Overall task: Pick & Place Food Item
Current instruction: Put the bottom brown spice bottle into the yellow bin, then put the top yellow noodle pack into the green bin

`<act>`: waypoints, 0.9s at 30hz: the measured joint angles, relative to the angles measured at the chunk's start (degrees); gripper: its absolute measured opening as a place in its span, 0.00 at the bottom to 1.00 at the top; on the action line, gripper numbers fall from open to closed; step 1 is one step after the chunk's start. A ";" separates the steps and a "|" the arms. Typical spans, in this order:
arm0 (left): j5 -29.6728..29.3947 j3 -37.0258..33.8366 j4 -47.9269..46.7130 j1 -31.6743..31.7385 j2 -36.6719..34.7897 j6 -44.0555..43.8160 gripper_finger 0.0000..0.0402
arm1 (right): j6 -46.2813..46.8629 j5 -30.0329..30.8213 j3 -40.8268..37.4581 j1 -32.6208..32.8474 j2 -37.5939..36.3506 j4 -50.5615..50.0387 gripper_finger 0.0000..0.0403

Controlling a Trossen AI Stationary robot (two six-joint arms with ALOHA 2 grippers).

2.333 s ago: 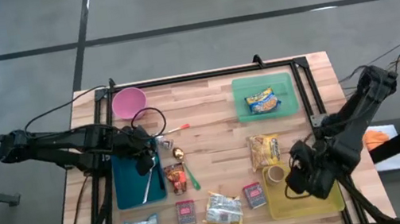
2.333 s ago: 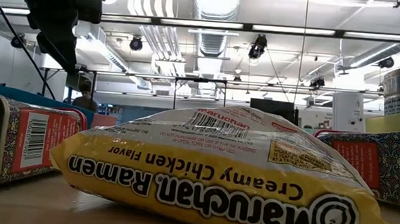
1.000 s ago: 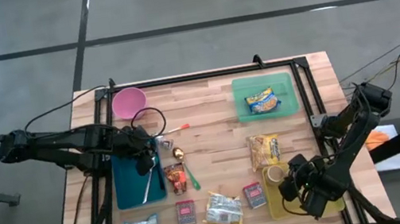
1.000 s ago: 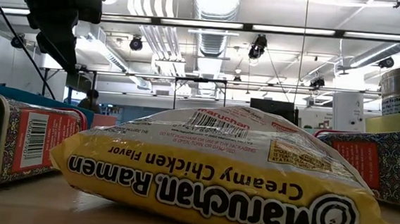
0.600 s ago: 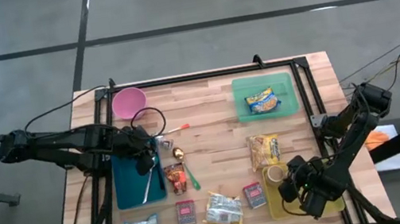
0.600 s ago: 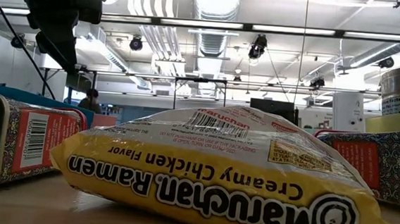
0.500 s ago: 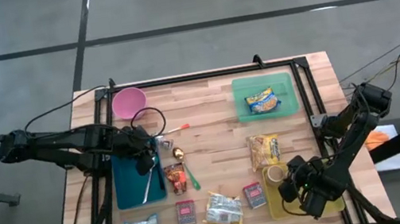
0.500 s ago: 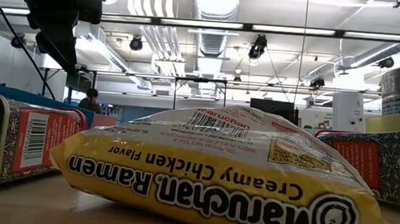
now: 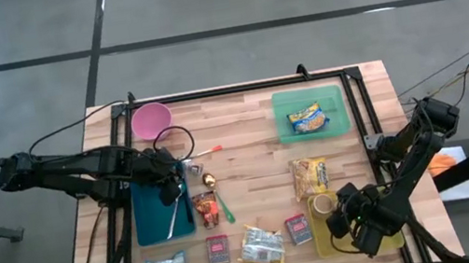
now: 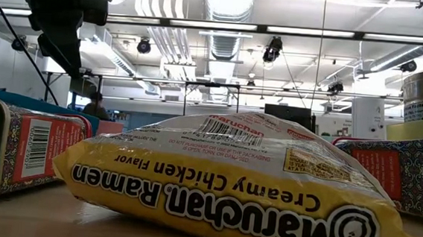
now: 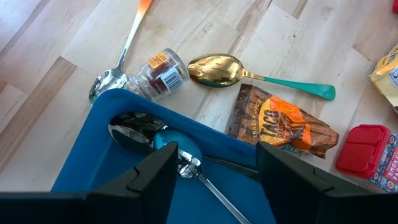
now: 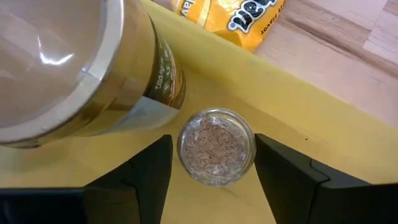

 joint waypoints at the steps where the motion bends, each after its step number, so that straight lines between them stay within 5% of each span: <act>1: 0.00 0.00 -0.12 0.00 0.00 -0.02 0.55 | -0.01 -0.12 0.27 0.00 -0.03 -0.02 0.54; 27: 0.46 0.00 -1.22 0.00 0.00 0.02 0.55 | -2.04 -1.52 2.50 0.22 -3.11 -0.46 0.54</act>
